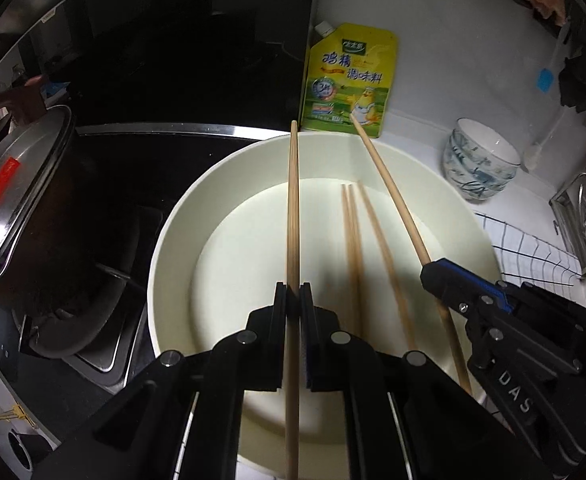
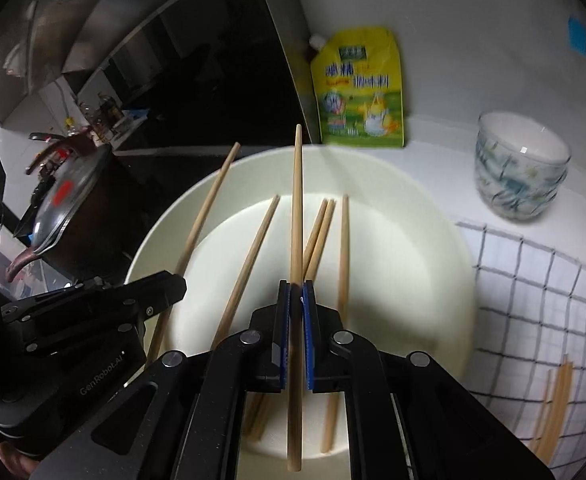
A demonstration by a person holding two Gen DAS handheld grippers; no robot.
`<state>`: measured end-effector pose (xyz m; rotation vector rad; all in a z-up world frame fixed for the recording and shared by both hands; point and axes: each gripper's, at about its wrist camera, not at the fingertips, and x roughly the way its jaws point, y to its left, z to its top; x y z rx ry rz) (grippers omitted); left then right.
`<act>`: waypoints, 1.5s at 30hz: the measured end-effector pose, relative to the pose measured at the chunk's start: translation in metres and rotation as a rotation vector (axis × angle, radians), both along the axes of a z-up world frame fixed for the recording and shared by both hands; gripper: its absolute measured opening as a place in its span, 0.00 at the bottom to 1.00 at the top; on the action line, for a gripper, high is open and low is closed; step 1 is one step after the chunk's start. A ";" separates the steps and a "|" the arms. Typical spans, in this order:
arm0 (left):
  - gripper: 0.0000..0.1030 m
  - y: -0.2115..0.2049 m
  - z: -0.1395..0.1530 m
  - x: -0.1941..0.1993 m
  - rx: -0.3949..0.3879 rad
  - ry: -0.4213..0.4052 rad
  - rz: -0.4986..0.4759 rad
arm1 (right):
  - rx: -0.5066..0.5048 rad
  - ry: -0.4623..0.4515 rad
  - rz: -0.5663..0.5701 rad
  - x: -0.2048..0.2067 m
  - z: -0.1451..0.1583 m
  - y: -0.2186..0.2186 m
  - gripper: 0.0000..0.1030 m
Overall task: Organize utensils
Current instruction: 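Lift the left tool's chopstick over the cream basin while the right tool carries its chopstick there, then open the left tool to drop its chopstick in the basin while the right tool releases its own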
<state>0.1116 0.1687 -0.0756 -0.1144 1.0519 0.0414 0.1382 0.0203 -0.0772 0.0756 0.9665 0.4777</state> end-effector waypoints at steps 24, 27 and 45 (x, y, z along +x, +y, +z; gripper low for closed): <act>0.48 0.024 -0.019 0.007 -0.011 0.036 -0.003 | -0.049 0.064 -0.102 0.008 -0.027 -0.001 0.24; 0.49 0.024 -0.013 0.003 -0.013 0.030 0.003 | -0.048 0.055 -0.105 0.002 -0.022 -0.004 0.24; 0.51 -0.004 0.019 -0.027 -0.001 -0.023 -0.033 | -0.052 -0.002 -0.129 -0.045 0.020 -0.040 0.27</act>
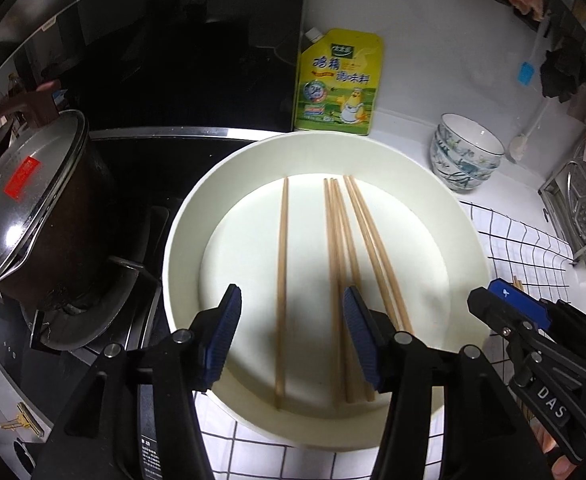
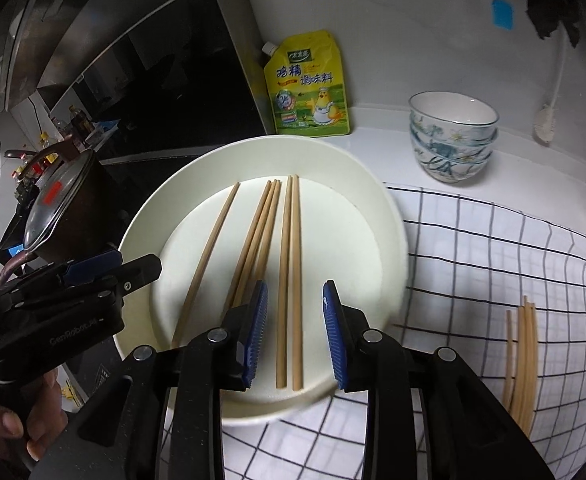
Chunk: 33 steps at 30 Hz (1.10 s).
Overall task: Organize utensils
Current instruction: 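Open the left tool to drop its chopstick in the basin while the right tool releases its own, then move both open tools back over the remaining chopstick row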
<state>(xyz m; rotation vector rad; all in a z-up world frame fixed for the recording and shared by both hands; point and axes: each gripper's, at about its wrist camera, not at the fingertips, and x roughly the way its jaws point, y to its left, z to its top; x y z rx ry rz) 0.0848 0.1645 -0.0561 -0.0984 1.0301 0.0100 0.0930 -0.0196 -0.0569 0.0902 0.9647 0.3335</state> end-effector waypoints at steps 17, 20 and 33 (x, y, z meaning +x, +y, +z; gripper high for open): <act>0.58 -0.072 0.013 -0.027 -0.015 -0.016 -0.076 | -0.021 -0.016 -0.102 -0.045 0.013 -0.098 0.30; 0.61 -0.091 0.015 -0.032 -0.023 -0.021 -0.098 | -0.035 -0.013 -0.127 -0.053 0.011 -0.122 0.30; 0.74 -0.178 0.012 -0.049 -0.019 -0.043 -0.213 | -0.092 0.041 -0.219 -0.086 -0.021 -0.212 0.40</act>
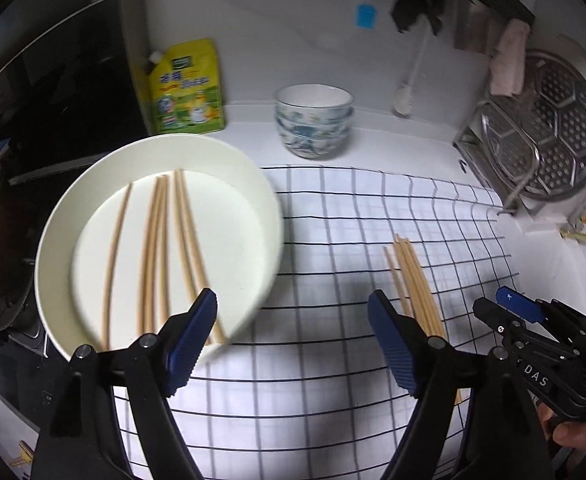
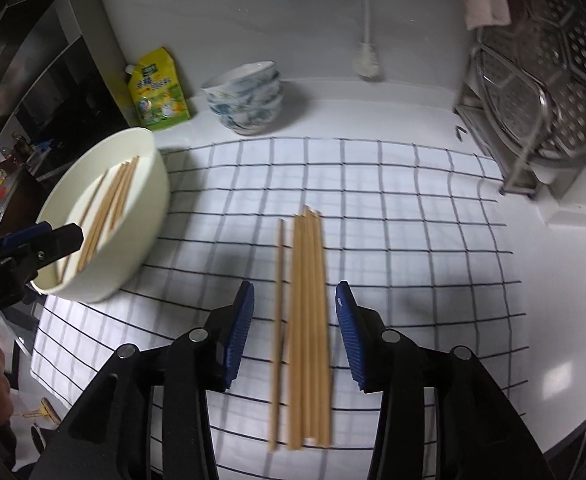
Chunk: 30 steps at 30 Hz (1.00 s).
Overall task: Organize utensils
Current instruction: 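Move both open tools back over the remaining chopstick row, then close the left tool on a chopstick while the right tool grasps a separated chopstick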
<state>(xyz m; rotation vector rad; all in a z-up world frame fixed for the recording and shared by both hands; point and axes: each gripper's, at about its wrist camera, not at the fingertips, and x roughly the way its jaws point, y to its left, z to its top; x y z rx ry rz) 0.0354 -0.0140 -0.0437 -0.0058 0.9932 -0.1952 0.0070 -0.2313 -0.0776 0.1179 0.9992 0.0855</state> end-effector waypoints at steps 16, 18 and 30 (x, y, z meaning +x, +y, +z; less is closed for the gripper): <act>0.76 -0.058 -0.048 -0.012 0.020 0.089 -0.058 | -0.009 0.098 0.017 -0.011 -0.066 -0.034 0.42; 0.76 -0.061 -0.054 -0.013 0.029 0.102 -0.055 | -0.004 0.095 0.025 -0.010 -0.071 -0.033 0.42; 0.76 -0.066 -0.078 -0.014 0.023 0.166 -0.028 | -0.025 0.098 0.054 -0.007 -0.090 -0.027 0.42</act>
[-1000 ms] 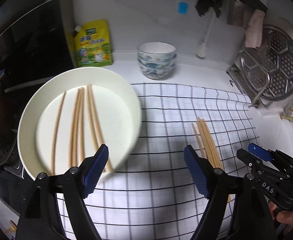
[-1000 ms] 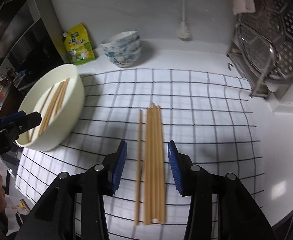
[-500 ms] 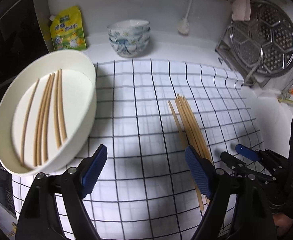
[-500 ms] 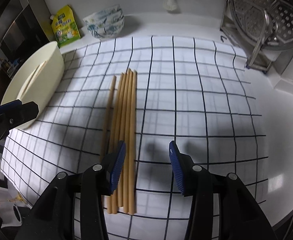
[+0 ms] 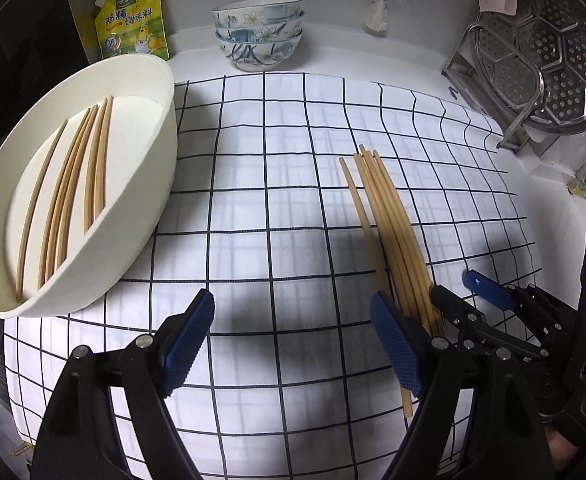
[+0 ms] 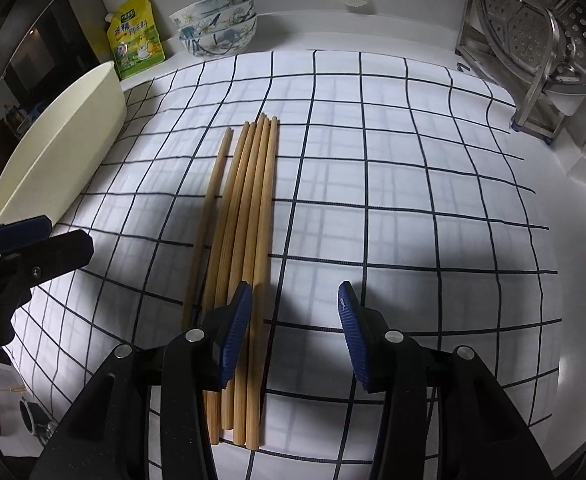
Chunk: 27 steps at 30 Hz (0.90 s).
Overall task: Organize utensils
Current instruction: 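Close the left tool on a chopstick while the right tool grasps a separated chopstick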
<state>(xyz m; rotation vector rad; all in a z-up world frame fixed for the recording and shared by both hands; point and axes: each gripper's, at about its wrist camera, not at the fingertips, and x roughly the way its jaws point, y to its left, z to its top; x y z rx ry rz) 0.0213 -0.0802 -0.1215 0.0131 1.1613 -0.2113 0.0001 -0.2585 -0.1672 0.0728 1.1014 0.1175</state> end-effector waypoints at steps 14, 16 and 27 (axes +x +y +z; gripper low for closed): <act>0.77 -0.021 -0.014 0.002 0.012 -0.011 -0.027 | -0.004 -0.009 -0.042 -0.004 -0.004 -0.023 0.42; 0.77 -0.027 -0.018 0.004 0.016 -0.008 -0.036 | -0.008 -0.011 -0.054 -0.004 -0.005 -0.030 0.42; 0.77 -0.047 -0.044 0.008 0.036 0.024 -0.058 | 0.016 -0.029 -0.086 -0.012 0.000 -0.053 0.43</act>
